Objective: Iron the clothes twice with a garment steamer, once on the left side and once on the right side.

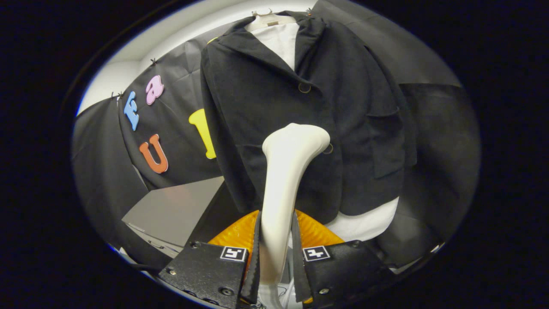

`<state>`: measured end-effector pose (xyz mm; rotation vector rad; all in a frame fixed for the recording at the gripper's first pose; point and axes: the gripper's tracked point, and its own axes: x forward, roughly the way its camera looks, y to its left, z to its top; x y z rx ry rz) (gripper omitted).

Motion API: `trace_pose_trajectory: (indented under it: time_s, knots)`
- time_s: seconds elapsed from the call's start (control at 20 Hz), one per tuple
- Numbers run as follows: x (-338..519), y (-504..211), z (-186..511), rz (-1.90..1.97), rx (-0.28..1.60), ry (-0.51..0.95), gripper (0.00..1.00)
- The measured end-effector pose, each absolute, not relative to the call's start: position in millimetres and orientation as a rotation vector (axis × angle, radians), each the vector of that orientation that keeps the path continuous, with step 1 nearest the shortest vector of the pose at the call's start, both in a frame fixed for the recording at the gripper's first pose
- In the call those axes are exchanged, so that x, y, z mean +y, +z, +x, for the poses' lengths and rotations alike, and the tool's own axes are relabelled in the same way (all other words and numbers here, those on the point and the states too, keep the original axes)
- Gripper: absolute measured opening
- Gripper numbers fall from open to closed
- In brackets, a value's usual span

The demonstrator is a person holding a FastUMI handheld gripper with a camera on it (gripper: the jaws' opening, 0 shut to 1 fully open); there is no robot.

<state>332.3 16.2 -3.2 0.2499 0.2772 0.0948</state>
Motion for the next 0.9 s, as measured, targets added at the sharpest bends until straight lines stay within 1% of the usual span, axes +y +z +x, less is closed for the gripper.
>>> trace_pose_trajectory:
  time_s: [0.35, 0.9]
  knots:
    - [18.6, -50.5, 336.8, 0.250, 0.368, 0.071, 0.35]
    - [19.0, -117.5, 323.8, 0.271, 0.478, 0.065, 0.35]
